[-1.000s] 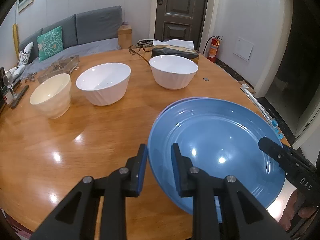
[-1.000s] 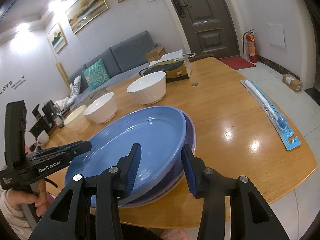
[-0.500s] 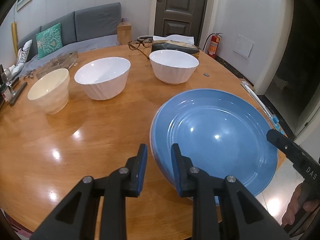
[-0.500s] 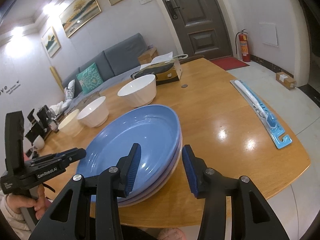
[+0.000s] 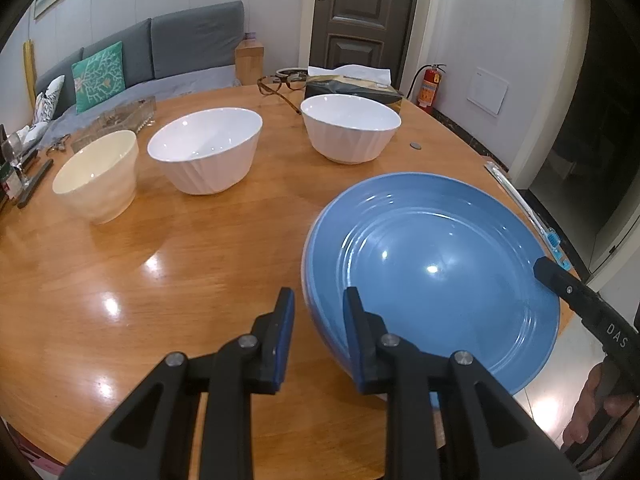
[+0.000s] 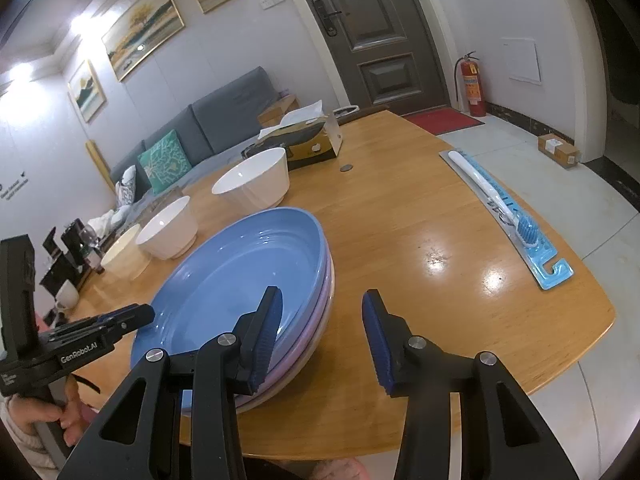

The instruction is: Organize plates and bowls

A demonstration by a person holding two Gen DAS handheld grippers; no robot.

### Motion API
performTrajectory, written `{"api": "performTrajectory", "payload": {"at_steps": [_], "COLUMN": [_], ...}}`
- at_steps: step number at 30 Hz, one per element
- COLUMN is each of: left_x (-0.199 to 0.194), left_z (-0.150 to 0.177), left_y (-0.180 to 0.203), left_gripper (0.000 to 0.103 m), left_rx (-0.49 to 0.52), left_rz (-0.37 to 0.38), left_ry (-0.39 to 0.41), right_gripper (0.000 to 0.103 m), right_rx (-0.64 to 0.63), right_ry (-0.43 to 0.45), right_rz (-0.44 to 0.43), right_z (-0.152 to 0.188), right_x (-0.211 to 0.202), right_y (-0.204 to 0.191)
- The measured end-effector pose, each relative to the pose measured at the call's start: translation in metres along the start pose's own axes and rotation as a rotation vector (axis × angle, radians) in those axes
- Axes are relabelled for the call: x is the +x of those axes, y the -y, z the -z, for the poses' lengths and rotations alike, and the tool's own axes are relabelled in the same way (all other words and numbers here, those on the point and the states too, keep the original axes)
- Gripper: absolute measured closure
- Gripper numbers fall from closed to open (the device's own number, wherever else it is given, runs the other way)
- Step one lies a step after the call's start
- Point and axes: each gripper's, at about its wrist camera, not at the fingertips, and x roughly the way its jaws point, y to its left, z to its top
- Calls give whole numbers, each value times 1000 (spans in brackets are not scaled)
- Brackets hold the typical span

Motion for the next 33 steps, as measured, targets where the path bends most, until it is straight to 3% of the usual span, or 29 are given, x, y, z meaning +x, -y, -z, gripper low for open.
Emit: {"api": "performTrajectory", "payload": {"at_steps": [11, 18, 19, 20, 21, 22, 25, 27, 29, 33], "left_x": [-5, -26, -29, -33, -38, -43, -55, -63, -72, -81], "left_z": [-3, -12, -13, -15, -17, -18, -24, -27, -31, -37], "left_y": [-6, -16, -18, -20, -22, -25, -34, -42, -53, -72], "left_gripper": [81, 66, 62, 50, 41, 39, 33, 17, 6, 1], "left_rx": [-11, 3, 7, 12, 20, 33, 65, 70, 68, 82], "left_rz": [-1, -3, -4, -9, -17, -23, -35, -33, -23, -36], "left_ry": [14, 65, 73, 84, 97, 109, 130, 146, 173, 197], "right_gripper": [67, 65, 60, 45, 37, 27, 20, 14, 2, 1], "right_rx": [-7, -43, -58, -70, -81, -104, -214, -277, -318, -339], "right_ry": [-28, 21, 31, 43, 58, 82, 107, 121, 163, 268], "right_rz": [9, 9, 4, -10, -30, -50, -58, -50, -58, -111], "right_z": [1, -9, -12, -15, -18, -22, -30, -35, -40, -48], "right_x": [7, -10, -13, -17, -21, -26, -34, -38, -46, -62], "right_y": [-2, -12, -15, -17, -20, -24, -40, -48, -57, -71]}}
